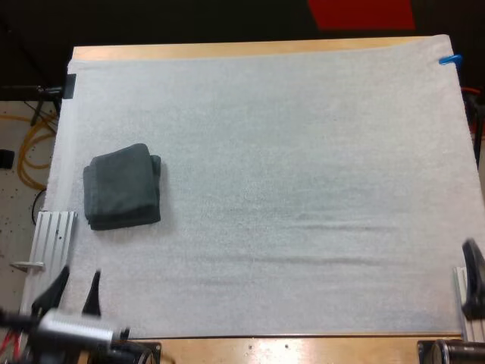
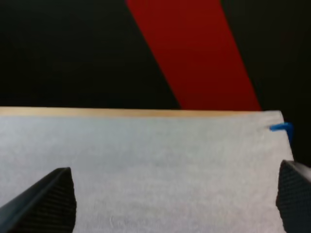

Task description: Pick towel from pile fold and stack

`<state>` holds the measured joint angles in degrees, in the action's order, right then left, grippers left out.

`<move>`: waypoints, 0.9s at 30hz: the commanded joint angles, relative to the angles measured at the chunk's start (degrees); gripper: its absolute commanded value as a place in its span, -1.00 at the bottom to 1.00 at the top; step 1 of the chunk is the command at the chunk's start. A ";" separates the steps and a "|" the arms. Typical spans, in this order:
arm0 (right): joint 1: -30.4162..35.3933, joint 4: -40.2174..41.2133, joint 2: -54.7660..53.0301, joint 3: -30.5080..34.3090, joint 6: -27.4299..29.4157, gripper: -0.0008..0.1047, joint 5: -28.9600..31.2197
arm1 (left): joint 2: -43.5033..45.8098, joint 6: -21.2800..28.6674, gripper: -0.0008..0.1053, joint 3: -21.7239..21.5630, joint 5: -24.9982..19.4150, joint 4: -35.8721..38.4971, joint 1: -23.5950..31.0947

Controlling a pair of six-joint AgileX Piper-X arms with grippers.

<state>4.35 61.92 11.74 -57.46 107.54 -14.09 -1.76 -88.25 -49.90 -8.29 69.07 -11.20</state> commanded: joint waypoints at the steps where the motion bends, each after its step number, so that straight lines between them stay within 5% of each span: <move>1: 0.02 -0.02 -2.70 1.55 0.78 0.54 -0.35 | 2.47 -0.61 -0.24 0.19 0.76 2.25 -0.13; 12: 0.14 2.24 -14.68 10.63 -3.51 0.54 -0.85 | 10.80 -1.84 -0.24 -0.38 4.91 20.77 0.08; 21: 0.14 -5.20 -14.86 16.37 -3.10 0.54 -2.89 | 10.79 -1.87 -0.24 0.27 5.53 11.56 0.08; 27: 0.14 -13.13 -14.74 21.62 -4.09 0.54 -2.89 | 10.61 -1.87 -0.24 6.35 5.53 -2.56 0.08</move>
<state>4.35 49.78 -0.75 -36.35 103.54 -16.39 0.89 -89.56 -44.03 -3.16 68.66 -11.20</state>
